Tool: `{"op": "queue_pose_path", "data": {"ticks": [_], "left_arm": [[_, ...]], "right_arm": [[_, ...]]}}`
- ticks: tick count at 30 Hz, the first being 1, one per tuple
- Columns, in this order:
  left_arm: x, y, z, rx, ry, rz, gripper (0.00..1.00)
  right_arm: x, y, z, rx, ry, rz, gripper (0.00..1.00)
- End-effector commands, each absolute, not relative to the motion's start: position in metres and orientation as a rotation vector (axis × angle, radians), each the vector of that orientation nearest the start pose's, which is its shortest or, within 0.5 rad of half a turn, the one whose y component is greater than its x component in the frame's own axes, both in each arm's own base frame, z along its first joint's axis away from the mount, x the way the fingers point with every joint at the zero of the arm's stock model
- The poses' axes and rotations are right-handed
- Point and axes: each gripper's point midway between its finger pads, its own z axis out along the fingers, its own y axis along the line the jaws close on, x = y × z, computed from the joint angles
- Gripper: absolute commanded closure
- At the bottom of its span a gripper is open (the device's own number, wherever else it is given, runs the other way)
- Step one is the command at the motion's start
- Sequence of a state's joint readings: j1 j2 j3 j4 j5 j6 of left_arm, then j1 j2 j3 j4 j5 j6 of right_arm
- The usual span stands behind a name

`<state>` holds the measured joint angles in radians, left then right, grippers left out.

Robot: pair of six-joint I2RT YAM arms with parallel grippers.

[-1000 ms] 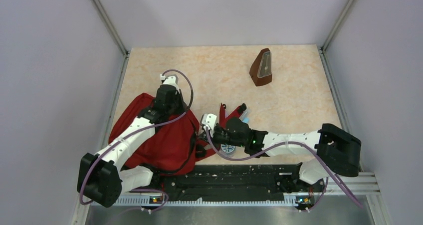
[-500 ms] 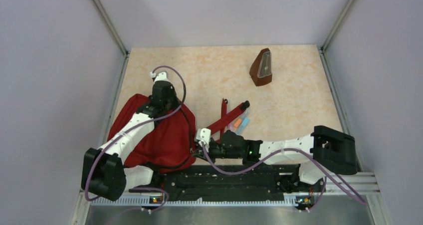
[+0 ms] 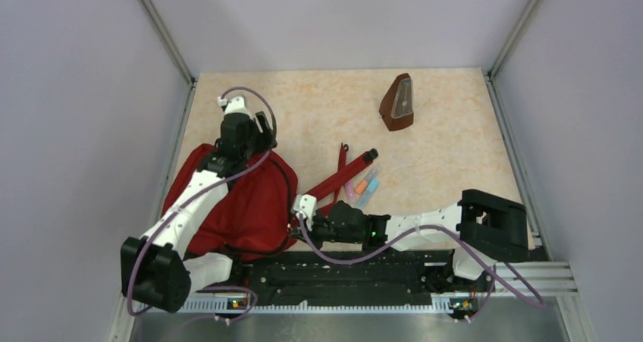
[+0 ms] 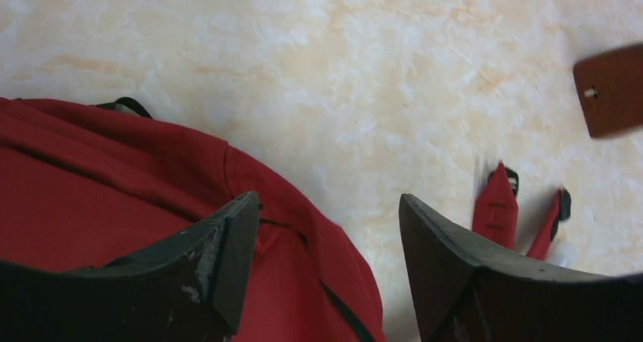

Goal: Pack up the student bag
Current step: Zip the student bag at the center of the board.

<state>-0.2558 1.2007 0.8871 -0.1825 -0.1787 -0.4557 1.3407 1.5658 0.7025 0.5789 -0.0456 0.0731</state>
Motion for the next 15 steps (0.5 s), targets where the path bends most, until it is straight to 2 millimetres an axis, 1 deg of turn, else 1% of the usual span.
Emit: {"op": "queue_pose_path", "data": {"ticks": [1, 4, 7, 8, 11, 12, 13, 15], "left_arm": [[0.324, -0.099, 0.196, -0.165, 2.113, -0.233, 0.28], [0.284, -0.113, 0.181, -0.112, 2.209, -0.279, 0.27], [0.252, -0.137, 0.177, -0.058, 2.251, -0.44, 0.26], [0.242, -0.141, 0.175, -0.062, 2.275, -0.482, 0.26], [0.22, -0.147, 0.172, -0.08, 2.316, -0.553, 0.25], [0.216, -0.149, 0.171, -0.088, 2.317, -0.578, 0.25], [0.209, -0.156, 0.169, -0.071, 2.326, -0.637, 0.25], [0.202, -0.164, 0.164, -0.058, 2.343, -0.699, 0.23]], "right_arm": [[0.102, 0.444, 0.14, -1.143, 1.556, 1.028, 1.0], [0.11, 0.44, 0.142, -1.118, 1.561, 1.021, 1.0], [0.114, 0.438, 0.142, -1.101, 1.565, 1.017, 1.0], [0.115, 0.438, 0.142, -1.096, 1.567, 1.017, 1.0], [0.117, 0.437, 0.143, -1.087, 1.567, 1.017, 1.0], [0.117, 0.437, 0.144, -1.085, 1.566, 1.019, 1.0], [0.117, 0.437, 0.144, -1.084, 1.566, 1.02, 1.0], [0.117, 0.437, 0.143, -1.084, 1.57, 1.021, 1.0]]}}
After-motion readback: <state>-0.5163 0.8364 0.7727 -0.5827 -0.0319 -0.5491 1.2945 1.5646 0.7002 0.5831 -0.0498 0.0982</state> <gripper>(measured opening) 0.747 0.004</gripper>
